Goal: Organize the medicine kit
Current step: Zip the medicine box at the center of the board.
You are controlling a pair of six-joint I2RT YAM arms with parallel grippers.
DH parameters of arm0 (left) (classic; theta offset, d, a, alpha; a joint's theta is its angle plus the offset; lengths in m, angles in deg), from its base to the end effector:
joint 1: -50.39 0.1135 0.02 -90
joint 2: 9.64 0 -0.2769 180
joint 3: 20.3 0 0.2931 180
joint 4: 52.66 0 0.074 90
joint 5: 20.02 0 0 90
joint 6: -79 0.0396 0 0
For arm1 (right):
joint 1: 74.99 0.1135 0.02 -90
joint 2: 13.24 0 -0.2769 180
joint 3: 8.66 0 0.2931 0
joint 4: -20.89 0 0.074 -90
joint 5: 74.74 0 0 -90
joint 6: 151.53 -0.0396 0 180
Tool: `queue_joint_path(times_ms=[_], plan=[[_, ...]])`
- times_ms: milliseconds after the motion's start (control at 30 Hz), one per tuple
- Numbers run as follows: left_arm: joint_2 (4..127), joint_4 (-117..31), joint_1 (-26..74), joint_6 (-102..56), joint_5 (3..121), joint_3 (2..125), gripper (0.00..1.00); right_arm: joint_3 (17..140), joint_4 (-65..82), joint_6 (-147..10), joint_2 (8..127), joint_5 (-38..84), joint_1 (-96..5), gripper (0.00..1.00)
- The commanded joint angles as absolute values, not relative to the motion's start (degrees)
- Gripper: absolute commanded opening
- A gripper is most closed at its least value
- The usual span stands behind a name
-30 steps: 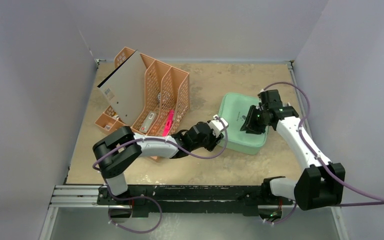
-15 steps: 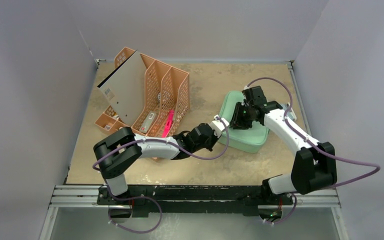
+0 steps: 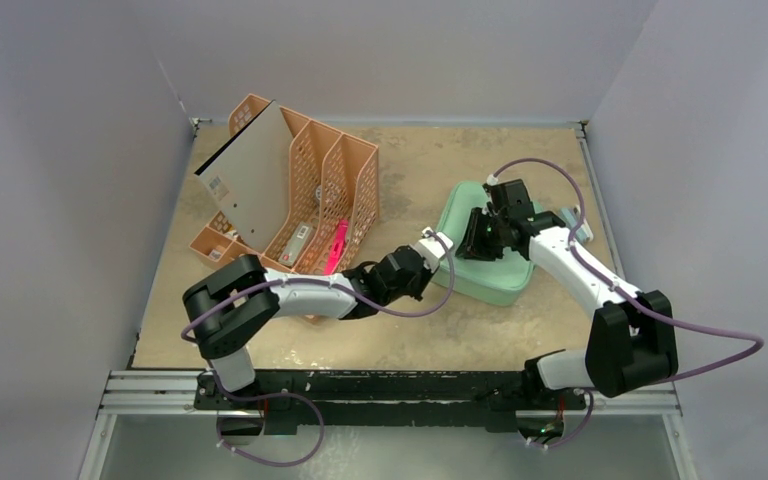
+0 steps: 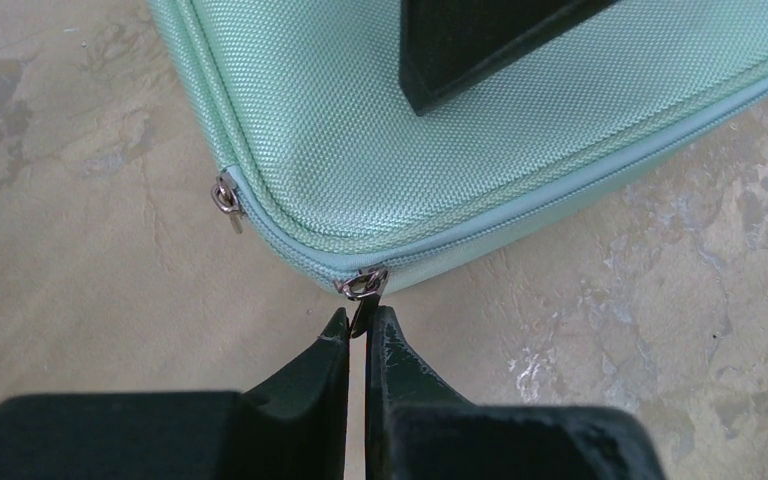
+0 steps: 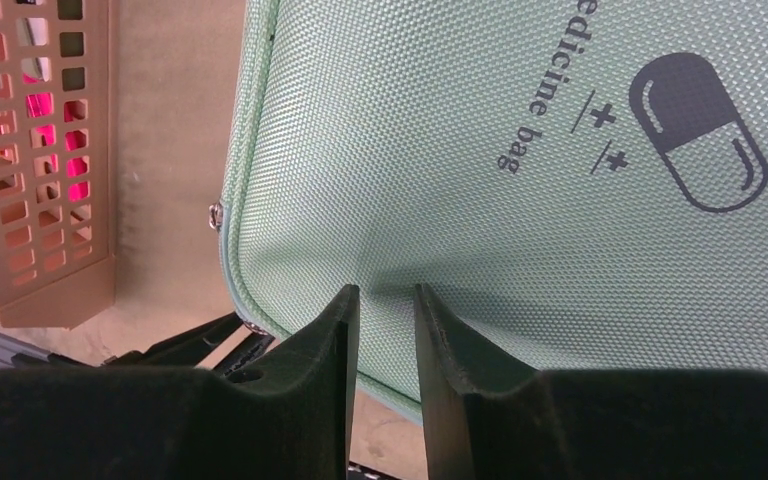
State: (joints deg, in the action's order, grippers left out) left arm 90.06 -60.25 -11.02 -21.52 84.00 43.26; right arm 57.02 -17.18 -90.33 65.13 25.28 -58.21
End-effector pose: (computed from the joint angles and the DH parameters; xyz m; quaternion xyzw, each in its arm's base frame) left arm 0.2008 -0.3485 0.1599 0.3103 0.7972 -0.2129 0.4720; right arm 0.3059 0.0994 0.2328 0.0691 0.9363 0.2054 0.2765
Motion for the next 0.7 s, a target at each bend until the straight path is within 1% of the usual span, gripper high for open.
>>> queue_joint_path(times_ms=[0, 667], plan=[[85.09, -62.95, -8.02, -22.51, 89.83, 43.46, 0.0, 53.7, -22.9, -87.85, 66.04, 23.5, -57.84, 0.3], [81.68, -54.78, -3.6, -24.86, 95.82, 46.04, 0.0, 50.96, -24.58, -85.53, 66.8, 19.06, -58.03, 0.26]])
